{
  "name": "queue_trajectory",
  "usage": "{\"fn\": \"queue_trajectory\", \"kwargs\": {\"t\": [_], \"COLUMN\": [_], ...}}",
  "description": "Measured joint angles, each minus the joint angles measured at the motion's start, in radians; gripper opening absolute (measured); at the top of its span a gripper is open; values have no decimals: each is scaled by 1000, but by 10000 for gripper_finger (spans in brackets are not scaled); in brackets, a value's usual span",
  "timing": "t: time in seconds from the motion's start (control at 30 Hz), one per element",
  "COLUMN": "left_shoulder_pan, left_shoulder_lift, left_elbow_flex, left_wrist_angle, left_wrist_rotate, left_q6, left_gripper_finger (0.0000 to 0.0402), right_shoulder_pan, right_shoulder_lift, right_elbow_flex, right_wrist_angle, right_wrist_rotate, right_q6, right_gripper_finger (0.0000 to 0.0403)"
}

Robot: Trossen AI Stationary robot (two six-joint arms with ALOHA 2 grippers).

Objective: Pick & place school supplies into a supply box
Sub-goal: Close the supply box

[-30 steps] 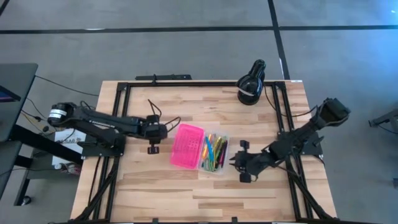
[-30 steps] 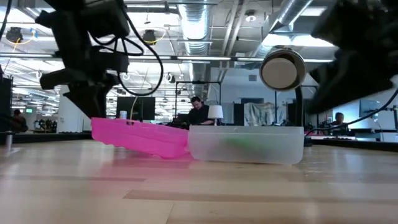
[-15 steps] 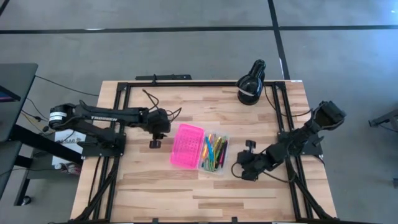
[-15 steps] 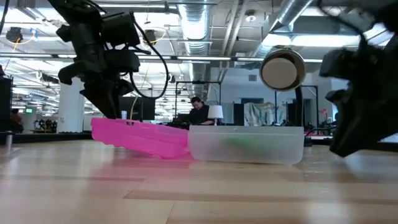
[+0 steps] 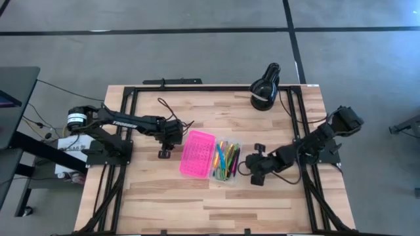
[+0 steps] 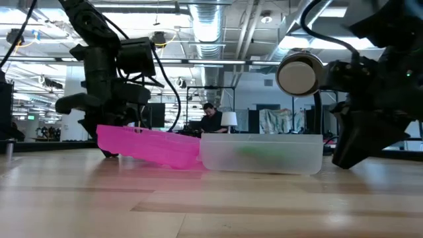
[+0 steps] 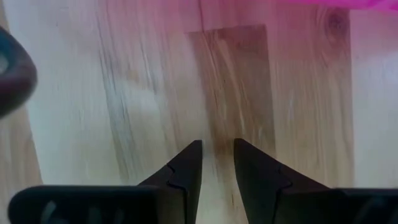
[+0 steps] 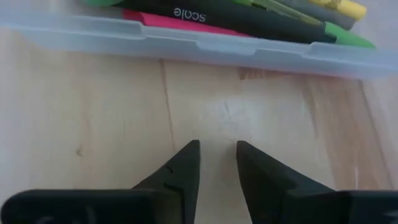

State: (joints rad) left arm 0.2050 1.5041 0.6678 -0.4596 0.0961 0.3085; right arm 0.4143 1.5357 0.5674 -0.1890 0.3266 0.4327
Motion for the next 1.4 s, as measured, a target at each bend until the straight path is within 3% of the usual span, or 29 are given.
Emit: {"fn": "queue_trajectory", "kwargs": {"t": [0.6, 1.0, 1.4], "left_shoulder_pan": [29, -2, -37], "left_shoulder_lift": [21, 21, 20], "left_elbow_flex": [-3, -3, -3], "left_wrist_angle": [141, 195, 192], "left_wrist_rotate": [73, 74, 74], "left_q6": [48, 23, -15], "left_gripper_finger": [89, 133, 140], "right_shoulder_pan": [-98, -152, -168], "right_shoulder_lift": [3, 4, 80], "right_elbow_flex": [-2, -3, 2], "right_wrist_angle": [73, 127, 196], "right_wrist_rotate": [-15, -8, -7], "right_q6": [-104, -156, -203], "right_gripper_finger": [109, 109, 109]}}
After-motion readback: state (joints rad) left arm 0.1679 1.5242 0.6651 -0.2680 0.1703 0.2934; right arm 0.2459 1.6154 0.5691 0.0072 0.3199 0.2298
